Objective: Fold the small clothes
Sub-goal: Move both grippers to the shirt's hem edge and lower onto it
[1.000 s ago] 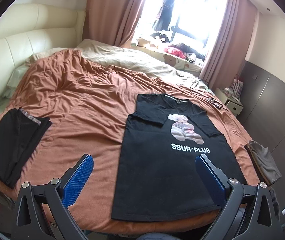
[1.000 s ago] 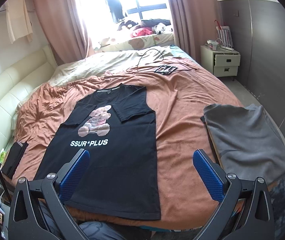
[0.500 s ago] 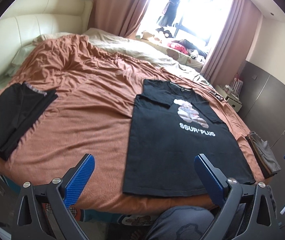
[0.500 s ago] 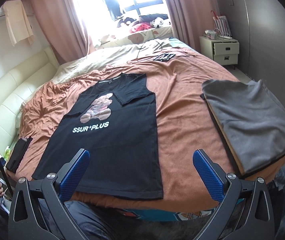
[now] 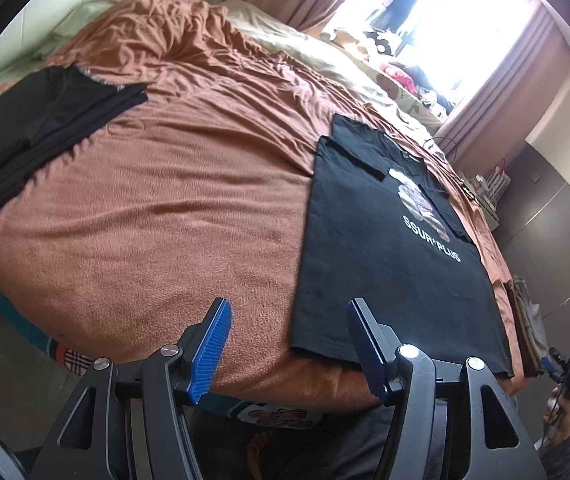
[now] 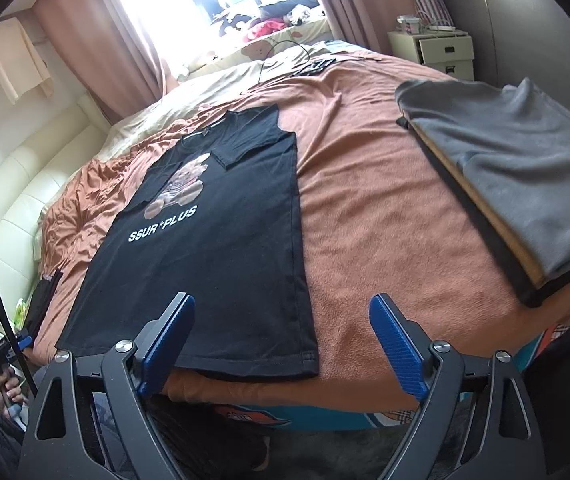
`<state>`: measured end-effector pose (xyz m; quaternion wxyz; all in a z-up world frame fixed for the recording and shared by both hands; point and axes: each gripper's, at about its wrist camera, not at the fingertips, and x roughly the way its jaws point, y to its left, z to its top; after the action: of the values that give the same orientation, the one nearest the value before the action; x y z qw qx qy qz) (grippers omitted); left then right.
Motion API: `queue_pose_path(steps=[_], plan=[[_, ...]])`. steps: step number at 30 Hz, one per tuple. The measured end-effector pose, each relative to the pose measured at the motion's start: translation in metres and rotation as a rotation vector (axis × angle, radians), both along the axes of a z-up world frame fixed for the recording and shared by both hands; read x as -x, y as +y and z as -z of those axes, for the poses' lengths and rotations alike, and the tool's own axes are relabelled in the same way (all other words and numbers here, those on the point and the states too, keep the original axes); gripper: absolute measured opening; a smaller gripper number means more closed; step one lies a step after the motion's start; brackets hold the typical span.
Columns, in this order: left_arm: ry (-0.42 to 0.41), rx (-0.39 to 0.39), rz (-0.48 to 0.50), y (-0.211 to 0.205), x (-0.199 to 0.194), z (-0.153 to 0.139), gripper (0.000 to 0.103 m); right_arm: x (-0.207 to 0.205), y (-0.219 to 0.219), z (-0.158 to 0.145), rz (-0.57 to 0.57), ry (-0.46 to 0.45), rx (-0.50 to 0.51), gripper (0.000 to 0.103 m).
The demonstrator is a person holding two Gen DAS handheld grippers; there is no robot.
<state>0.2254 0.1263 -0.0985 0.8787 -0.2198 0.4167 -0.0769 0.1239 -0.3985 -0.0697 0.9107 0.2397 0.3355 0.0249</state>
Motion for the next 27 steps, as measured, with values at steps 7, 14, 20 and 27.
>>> queue_pose_path(steps=[7, 14, 20, 27], plan=[[0.056, 0.070, 0.018, -0.001, -0.018, 0.027, 0.051, -0.013, 0.005, 0.027, 0.012, 0.064, -0.026, 0.075], [0.111, 0.145, 0.053, -0.014, -0.034, 0.052, 0.047, -0.028, 0.004, 0.042, -0.006, 0.108, -0.095, 0.066], [0.167, 0.207, 0.050, -0.016, -0.037, 0.069, 0.047, -0.038, 0.006, 0.053, -0.013, 0.118, -0.146, 0.066], [0.209, 0.351, 0.052, -0.021, -0.028, 0.079, 0.047, -0.032, 0.000, 0.063, -0.017, 0.088, -0.258, 0.066]])
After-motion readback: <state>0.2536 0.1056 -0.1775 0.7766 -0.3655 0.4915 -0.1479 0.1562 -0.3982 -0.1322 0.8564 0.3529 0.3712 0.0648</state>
